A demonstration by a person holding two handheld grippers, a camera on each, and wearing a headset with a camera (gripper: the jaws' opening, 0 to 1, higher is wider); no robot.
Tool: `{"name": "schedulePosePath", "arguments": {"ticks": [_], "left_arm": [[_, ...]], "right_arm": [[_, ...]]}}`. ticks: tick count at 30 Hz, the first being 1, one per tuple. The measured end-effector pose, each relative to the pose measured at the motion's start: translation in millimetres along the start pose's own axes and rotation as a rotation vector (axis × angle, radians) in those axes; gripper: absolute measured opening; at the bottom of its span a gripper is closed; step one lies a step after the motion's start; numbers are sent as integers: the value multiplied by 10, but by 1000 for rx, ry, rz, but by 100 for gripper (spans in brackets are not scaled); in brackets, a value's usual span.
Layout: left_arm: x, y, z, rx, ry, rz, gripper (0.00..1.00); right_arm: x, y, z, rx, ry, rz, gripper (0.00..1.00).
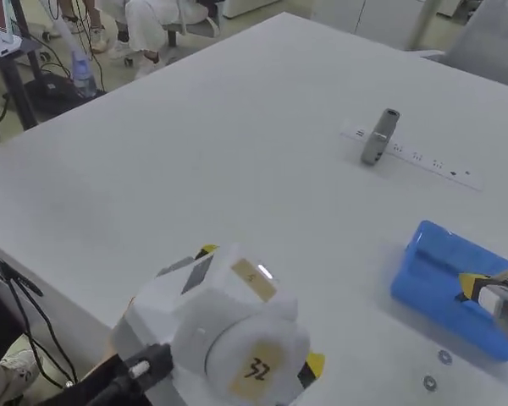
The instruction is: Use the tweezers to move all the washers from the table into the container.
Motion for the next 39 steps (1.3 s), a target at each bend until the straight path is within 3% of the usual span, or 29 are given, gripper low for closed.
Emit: {"name": "schedulePosePath", "arguments": {"ticks": [3, 8, 12, 16, 19, 23, 27, 31, 37, 39], "left_arm": [[-58, 4, -6, 1, -36, 43, 89], [-81, 13, -14, 1, -73, 47, 95], [-111, 41, -24, -8, -128, 6, 99], [-139, 46, -10, -8, -163, 23, 99], [-179, 57, 10, -17, -204, 44, 99], [-223, 55, 33, -15, -245, 39, 99], [-237, 65, 19, -29, -249, 36, 99], [-278, 112, -23, -90, -246, 64, 99], [-358, 107, -25, -129, -268, 102, 99], [-353, 180, -71, -220, -261, 104, 99]], "right_arm": [[8, -11, 4, 8, 3, -7, 3], [10, 17, -43, -3, -1, -10, 3], [30, 138, -213, -54, 2, -11, 3], [77, 235, -498, -109, 7, -16, 3], [154, 217, -656, -144, 19, 6, 3], [309, 138, -822, -150, 32, -1, 3], [348, -20, -782, -120, 36, -7, 3], [344, -147, -725, -89, 31, 15, 3], [335, -316, -655, -47, 24, 14, 3], [330, -328, -648, -44, 24, 16, 3]]}}
Point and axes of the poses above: the centre of the closed fingertips' face, and the gripper's own axes: z roughly forward along the fingers, x roughly to its left, y roughly out of its top, the point moved 9 cm from there along -z, roughly backward along the fingers, and after that the axes turned 1 degree about -z, right-handed, at the moved point
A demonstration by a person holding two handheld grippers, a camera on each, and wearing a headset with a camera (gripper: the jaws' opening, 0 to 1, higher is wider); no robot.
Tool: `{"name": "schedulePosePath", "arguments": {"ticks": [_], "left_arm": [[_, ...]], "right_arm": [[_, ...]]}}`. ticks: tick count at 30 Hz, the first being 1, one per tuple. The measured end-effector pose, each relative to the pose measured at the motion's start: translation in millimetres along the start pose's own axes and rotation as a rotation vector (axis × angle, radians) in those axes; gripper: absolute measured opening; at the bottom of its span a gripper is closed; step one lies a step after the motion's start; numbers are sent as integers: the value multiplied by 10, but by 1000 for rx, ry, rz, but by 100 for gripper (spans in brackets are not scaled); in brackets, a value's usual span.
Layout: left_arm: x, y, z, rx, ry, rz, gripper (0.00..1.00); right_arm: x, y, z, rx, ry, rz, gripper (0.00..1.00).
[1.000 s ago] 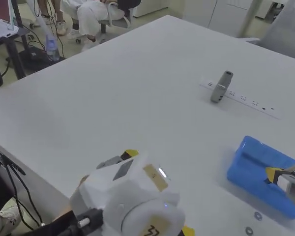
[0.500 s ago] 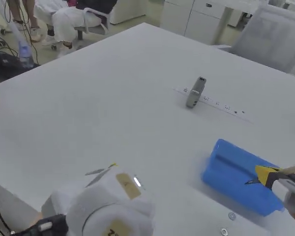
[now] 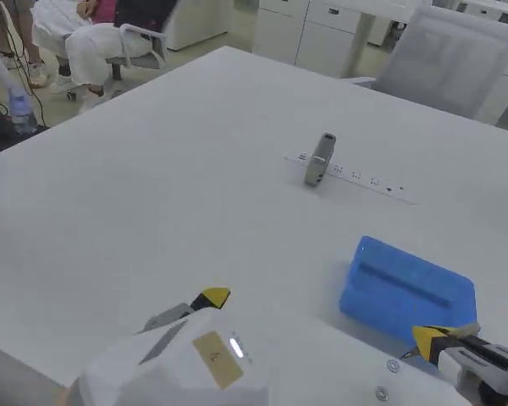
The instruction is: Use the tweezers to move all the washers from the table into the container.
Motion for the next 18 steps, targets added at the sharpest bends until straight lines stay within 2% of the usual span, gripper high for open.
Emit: {"name": "schedulePosePath", "arguments": {"ticks": [1, 2, 4, 8, 11, 13, 18], "left_arm": [[-6, 17, -10, -27, -9, -23, 99], [-1, 21, -14, -35, -14, -37, 99], [14, 13, -15, -26, -6, -36, 99], [6, -11, 3, -8, 16, 2, 99], [11, -13, 7, -5, 14, -5, 99], [16, -9, 8, -9, 14, -20, 99], [22, 10, 9, -31, 28, -13, 99]], "right_arm": [[-2, -3, 6, 0, 2, 3, 3], [-14, -9, 23, 1, 3, 5, 3], [-6, 9, 27, 3, 4, -3, 3], [-16, 29, 26, 9, 12, -28, 3], [-15, 20, 51, 16, 27, -33, 3], [-5, 4, 85, 23, 47, -26, 3], [17, -57, 155, 56, 46, -75, 3]]}}
Point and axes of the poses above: the centre of the closed fingertips' face, and the gripper's own axes: z roughly forward along the fingers, x roughly to its left, y roughly out of its top, the point moved 9 cm from there along -z, roughly backward along the fingers, and after that the axes turned 1 degree about -z, right-handed, at the moved point
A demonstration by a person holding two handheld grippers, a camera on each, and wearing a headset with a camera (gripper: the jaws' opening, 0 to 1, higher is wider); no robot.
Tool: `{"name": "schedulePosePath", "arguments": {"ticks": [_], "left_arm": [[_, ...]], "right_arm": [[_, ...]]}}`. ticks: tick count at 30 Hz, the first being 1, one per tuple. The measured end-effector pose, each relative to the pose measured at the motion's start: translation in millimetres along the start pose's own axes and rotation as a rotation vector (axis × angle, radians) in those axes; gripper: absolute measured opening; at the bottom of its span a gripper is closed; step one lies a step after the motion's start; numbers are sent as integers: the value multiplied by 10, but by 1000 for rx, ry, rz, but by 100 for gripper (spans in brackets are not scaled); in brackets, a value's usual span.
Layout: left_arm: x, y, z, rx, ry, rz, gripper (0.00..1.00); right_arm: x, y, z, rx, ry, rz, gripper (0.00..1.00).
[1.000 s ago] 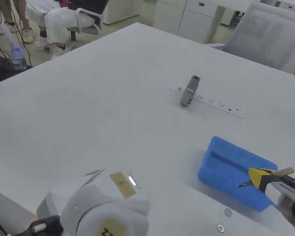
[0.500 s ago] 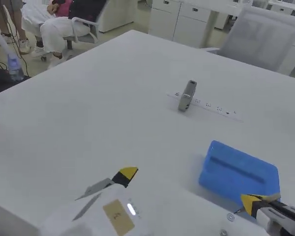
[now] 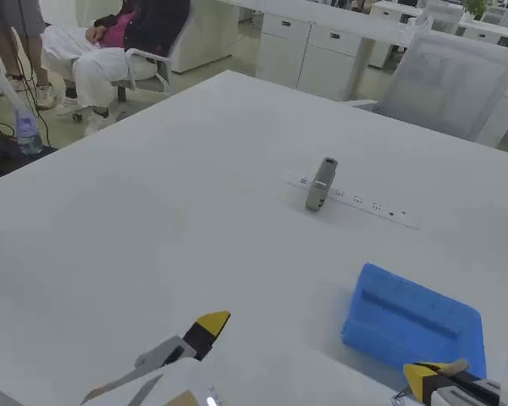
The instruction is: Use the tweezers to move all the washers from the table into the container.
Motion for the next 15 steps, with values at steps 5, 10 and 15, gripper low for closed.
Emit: {"name": "schedulePosePath", "arguments": {"ticks": [5, 10, 15], "left_arm": [[23, -4, -3, 5, 9, -8, 99], [5, -23, 6, 27, 7, 31, 99], [20, -23, -3, 23, 18, 16, 99]], "right_arm": [[-31, -47, 40, 19, -4, -27, 3], [-33, -28, 51, 22, 5, -28, 3], [-15, -39, 32, 26, 13, -9, 3]]}}
Point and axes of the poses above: the centre of the closed fingertips' face, and the gripper's own axes: z roughly forward along the fingers, x roughly to its left, y roughly out of its top, the point moved 9 cm from there along -z, roughly backward along the fingers, and after that the axes turned 1 degree about -z, right-handed, at the moved point
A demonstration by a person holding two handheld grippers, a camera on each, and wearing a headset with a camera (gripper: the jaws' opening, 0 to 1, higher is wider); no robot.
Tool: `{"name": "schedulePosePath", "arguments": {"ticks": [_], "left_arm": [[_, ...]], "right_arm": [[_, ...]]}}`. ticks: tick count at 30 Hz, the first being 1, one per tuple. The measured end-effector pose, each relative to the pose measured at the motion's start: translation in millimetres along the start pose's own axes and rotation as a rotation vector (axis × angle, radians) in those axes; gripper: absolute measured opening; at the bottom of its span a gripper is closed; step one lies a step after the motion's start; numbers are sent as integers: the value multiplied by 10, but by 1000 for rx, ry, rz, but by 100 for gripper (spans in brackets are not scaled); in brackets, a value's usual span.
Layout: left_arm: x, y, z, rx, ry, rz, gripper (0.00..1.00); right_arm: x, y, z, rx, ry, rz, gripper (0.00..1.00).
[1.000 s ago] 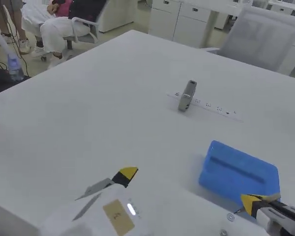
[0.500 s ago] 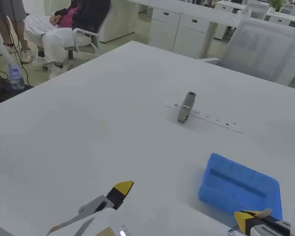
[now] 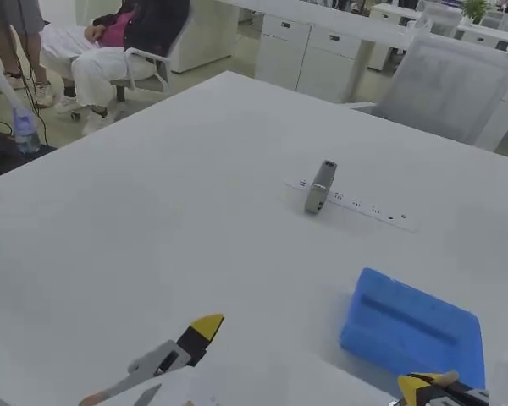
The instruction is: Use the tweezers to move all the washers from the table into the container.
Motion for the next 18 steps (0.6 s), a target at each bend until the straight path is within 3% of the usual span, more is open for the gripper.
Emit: {"name": "schedulePosePath", "arguments": {"ticks": [7, 13, 18], "left_arm": [[2, 12, -1, -12, -5, -42, 99], [15, 60, -14, -52, -33, -85, 99], [7, 62, -14, -57, -44, -91, 99]], "right_arm": [[8, -8, -16, 6, 7, 11, 3], [52, 16, -12, 12, 13, -8, 3], [42, 32, -12, 14, 18, 12, 3]]}}
Point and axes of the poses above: the centre of the closed fingertips' face, and the gripper's own axes: z roughly forward along the fingers, x roughly to its left, y roughly out of its top, the point moved 9 cm from there along -z, roughly backward along the fingers, and after that the axes turned 1 degree about -z, right-handed, at the moved point
